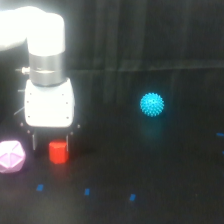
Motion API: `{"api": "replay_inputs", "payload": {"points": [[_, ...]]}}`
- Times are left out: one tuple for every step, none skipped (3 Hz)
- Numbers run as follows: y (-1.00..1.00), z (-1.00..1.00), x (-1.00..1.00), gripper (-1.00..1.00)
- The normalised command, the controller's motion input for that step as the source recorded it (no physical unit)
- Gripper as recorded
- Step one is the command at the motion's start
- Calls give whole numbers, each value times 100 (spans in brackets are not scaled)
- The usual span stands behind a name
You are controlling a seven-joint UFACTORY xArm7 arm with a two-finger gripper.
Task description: Pick up the red object from the table
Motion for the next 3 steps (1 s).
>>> {"api": "replay_inputs", "payload": {"points": [[17,0,48,-100],[12,21,27,-97],[37,73,86,-93]]}}
